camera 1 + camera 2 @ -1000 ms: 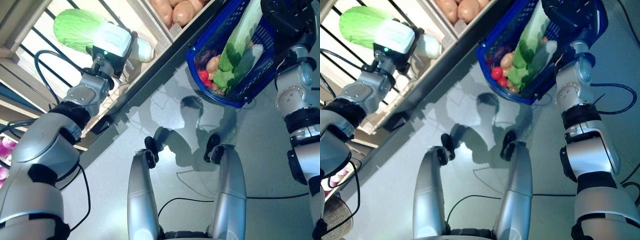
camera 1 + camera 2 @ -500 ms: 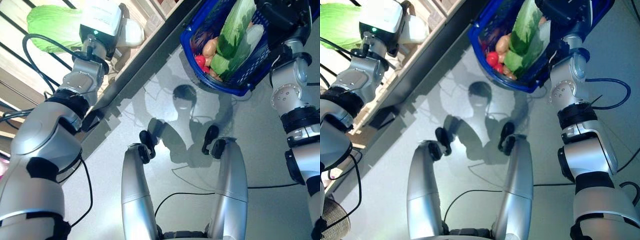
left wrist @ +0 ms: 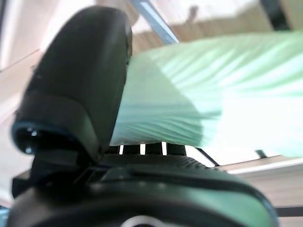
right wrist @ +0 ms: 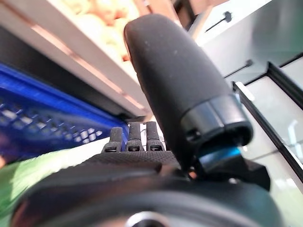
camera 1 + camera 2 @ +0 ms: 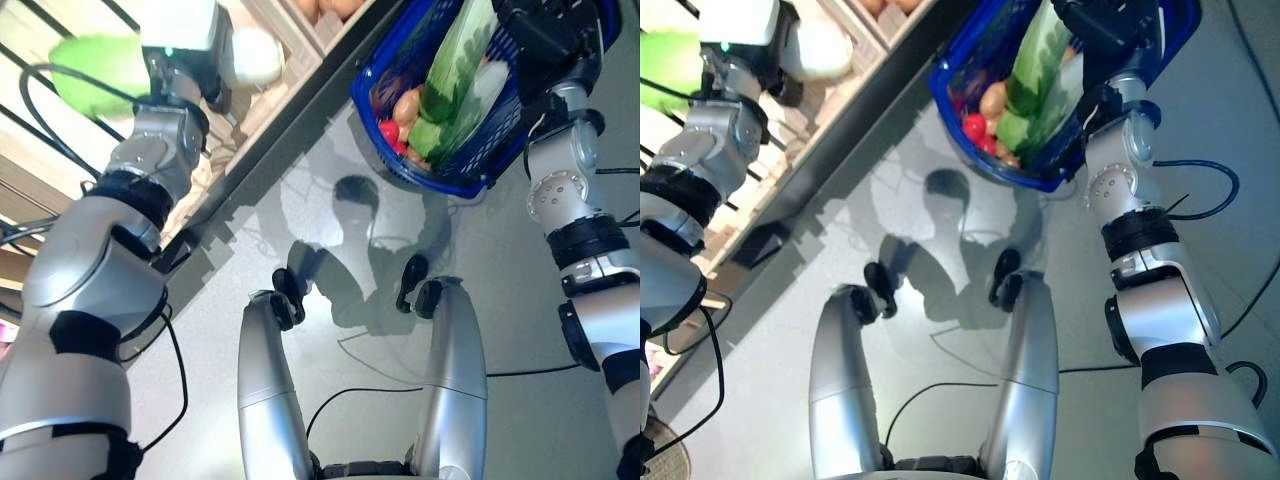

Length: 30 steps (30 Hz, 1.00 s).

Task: Put vegetables into the basket

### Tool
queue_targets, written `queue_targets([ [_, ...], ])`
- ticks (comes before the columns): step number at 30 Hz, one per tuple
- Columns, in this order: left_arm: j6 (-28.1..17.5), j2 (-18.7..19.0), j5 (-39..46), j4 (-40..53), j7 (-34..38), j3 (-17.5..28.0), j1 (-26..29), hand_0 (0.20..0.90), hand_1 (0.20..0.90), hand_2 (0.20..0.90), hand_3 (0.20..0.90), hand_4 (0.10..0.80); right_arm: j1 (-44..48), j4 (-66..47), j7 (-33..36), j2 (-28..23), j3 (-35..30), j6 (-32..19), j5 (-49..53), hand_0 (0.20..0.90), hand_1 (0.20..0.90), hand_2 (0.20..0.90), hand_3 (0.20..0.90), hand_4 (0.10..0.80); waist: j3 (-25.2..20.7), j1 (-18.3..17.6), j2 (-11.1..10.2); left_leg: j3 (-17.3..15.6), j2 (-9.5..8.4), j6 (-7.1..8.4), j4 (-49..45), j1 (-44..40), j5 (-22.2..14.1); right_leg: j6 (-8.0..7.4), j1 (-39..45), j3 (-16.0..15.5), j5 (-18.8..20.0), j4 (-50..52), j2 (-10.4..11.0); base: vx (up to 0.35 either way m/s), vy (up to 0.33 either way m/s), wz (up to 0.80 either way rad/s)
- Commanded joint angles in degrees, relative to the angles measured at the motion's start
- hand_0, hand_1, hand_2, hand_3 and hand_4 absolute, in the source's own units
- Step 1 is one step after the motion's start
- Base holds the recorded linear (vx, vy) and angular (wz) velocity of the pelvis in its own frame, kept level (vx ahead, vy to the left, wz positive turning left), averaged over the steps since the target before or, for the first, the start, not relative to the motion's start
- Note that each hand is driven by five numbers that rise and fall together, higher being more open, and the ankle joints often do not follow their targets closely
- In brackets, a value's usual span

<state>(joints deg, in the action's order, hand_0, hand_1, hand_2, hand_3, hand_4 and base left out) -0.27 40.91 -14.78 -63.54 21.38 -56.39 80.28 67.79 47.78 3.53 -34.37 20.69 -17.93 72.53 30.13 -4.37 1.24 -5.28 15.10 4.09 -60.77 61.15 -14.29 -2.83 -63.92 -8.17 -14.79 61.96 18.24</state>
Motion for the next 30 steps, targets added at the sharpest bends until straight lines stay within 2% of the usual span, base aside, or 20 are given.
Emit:
queue_targets([
  [1, -4.5, 1.7, 5.2, 0.2, 3.7, 6.1, 3.6, 0.300, 0.300, 0.300, 0.300, 0.400, 1.4, -4.0, -2.8, -0.5, -5.4, -4.9, 0.7, 0.900, 0.900, 0.900, 0.900, 0.800, -0.3, 0.1, -0.8, 0.4, 1.76, 3.01, 3.8, -7.9, -2.3, -3.55, 9.0, 1.7, 2.2, -6.0, -0.6, 0.038, 0.010, 0.00],
  [2, -7.2, 2.0, 7.7, 0.6, 3.9, 8.4, 1.8, 0.300, 0.300, 0.300, 0.300, 0.400, 0.1, -4.0, -3.1, 0.0, -5.8, -3.7, -0.1, 0.900, 0.900, 0.900, 0.900, 0.800, -0.3, 0.3, -0.7, -0.1, 2.03, 3.33, 5.7, -11.4, -1.6, -3.35, 12.3, 1.7, 2.1, -7.2, -0.7, 0.044, 0.007, -0.02],
  [5, -10.5, 2.8, 11.4, 1.9, 3.8, 11.7, -1.0, 0.300, 0.300, 0.300, 0.300, 0.400, -1.8, -4.0, -3.3, 0.2, -6.1, -1.9, -2.0, 0.900, 0.900, 0.900, 0.900, 0.800, -0.3, 0.4, -0.7, -1.2, 2.47, 3.56, 8.2, -16.9, -0.8, -3.01, 17.7, 1.3, 2.0, -9.1, -0.3, 0.065, 0.006, -0.06],
  [7, -13.9, 3.9, 15.1, 4.0, 1.8, 15.4, -5.1, 0.300, 0.300, 0.300, 0.300, 0.400, -5.1, -4.6, -4.0, 0.4, -6.6, 0.4, -3.4, 0.900, 0.900, 0.900, 0.900, 0.800, -1.6, 0.8, -1.0, -2.2, 2.24, 3.45, 10.8, -22.5, 0.1, -2.51, 23.3, 0.2, 2.2, -11.4, 0.1, 0.104, 0.003, -0.01],
  [9, -14.6, 4.3, 15.8, 5.1, 1.1, 16.6, -6.7, 0.300, 0.300, 0.300, 0.300, 0.400, -6.3, -5.1, -4.1, 0.6, -6.6, 1.1, -3.8, 0.900, 0.900, 0.900, 0.900, 0.800, -2.4, 0.9, -1.0, -2.5, 2.14, 3.35, 11.7, -24.0, 0.4, -2.35, 24.9, -0.1, 2.3, -12.3, 0.2, 0.103, -0.003, 0.03],
  [12, -16.6, 4.6, 22.5, 10.7, -3.0, 22.5, -14.4, 0.300, 0.300, 0.300, 0.300, 0.400, -11.8, -8.5, -4.3, 1.9, -7.1, 4.1, -5.9, 0.900, 0.900, 0.900, 0.900, 0.800, -6.4, 1.4, -1.4, -3.5, 1.12, 2.85, 16.1, -30.8, 1.1, -1.90, 31.7, -1.3, 2.3, -16.2, 0.3, 0.151, -0.017, 0.04],
  [13, -17.4, 3.8, 25.1, 12.2, -4.7, 24.8, -16.9, 0.300, 0.300, 0.300, 0.300, 0.400, -13.2, -9.3, -4.2, 2.6, -7.3, 5.1, -6.8, 0.900, 0.900, 0.900, 0.900, 0.800, -7.6, 1.7, -1.5, -3.8, 0.76, 2.69, 17.9, -33.3, 1.3, -1.76, 34.4, -2.0, 2.2, -17.8, 0.5, 0.093, -0.028, 0.04],
  [17, -18.4, 1.7, 32.5, 14.8, -9.2, 28.6, -21.3, 0.300, 0.300, 0.300, 0.300, 0.400, -15.4, -10.7, -3.6, 4.2, -7.3, 7.7, -6.6, 0.900, 0.900, 0.900, 0.900, 0.800, -10.0, 2.3, -1.9, -4.6, -0.13, 2.55, 22.2, -38.5, 1.9, -1.88, 40.0, -3.4, 2.3, -21.9, 0.5, 0.050, -0.043, 0.08],
  [19, -18.7, -0.8, 41.2, 16.4, -13.2, 31.9, -25.1, 0.300, 0.300, 0.300, 0.300, 0.400, -17.3, -10.7, -4.8, 6.0, -6.9, 10.5, -6.8, 0.900, 0.900, 0.900, 0.900, 0.800, -11.9, 2.6, -2.0, -5.8, -0.69, 2.72, 26.5, -43.4, 2.9, -1.88, 45.3, -4.9, 2.7, -26.1, -0.2, 0.089, -0.046, 0.02],
  [20, -18.5, -1.7, 42.8, 17.0, -14.4, 33.0, -26.3, 0.300, 0.300, 0.300, 0.300, 0.400, -17.9, -10.8, -5.4, 6.5, -6.7, 11.5, -7.0, 0.900, 0.900, 0.900, 0.900, 0.800, -12.6, 2.7, -2.0, -6.1, -0.93, 2.82, 28.2, -45.2, 3.3, -1.91, 47.1, -5.4, 2.9, -27.8, -0.6, 0.121, -0.050, 0.02],
  [21, -18.4, -3.5, 46.4, 18.5, -16.3, 34.9, -29.0, 0.300, 0.300, 0.300, 0.300, 0.400, -19.4, -11.4, -7.2, 7.8, -5.8, 14.2, -6.9, 0.900, 0.900, 0.900, 0.900, 0.800, -14.4, 2.9, -2.0, -7.0, -1.39, 3.04, 31.9, -48.8, 4.5, -2.01, 50.9, -6.5, 3.6, -31.6, -1.5, 0.046, -0.047, 0.05],
  [23, -18.4, -4.8, 49.3, 19.7, -17.9, 36.1, -30.8, 0.300, 0.300, 0.300, 0.300, 0.400, -20.2, -12.0, -8.7, 8.7, -4.9, 15.8, -6.4, 0.900, 0.900, 0.900, 0.900, 0.800, -15.7, 3.1, -2.0, -8.0, -1.80, 2.61, 35.0, -51.0, 6.6, -1.57, 53.4, -7.7, 5.3, -35.1, -2.3, 0.034, -0.053, 0.14],
  [30, -18.4, -11.4, 58.8, 25.2, -22.0, 39.0, -37.1, 0.300, 0.300, 0.300, 0.300, 0.400, -23.6, -17.4, -13.0, 13.7, -0.9, 20.2, -6.3, 0.900, 0.900, 0.900, 0.900, 0.800, -21.7, 3.8, -2.1, -9.2, -3.86, 2.73, 48.1, -61.5, 10.9, -2.58, 64.7, -10.0, 9.2, -49.1, -5.3, 0.097, -0.056, 0.08],
])
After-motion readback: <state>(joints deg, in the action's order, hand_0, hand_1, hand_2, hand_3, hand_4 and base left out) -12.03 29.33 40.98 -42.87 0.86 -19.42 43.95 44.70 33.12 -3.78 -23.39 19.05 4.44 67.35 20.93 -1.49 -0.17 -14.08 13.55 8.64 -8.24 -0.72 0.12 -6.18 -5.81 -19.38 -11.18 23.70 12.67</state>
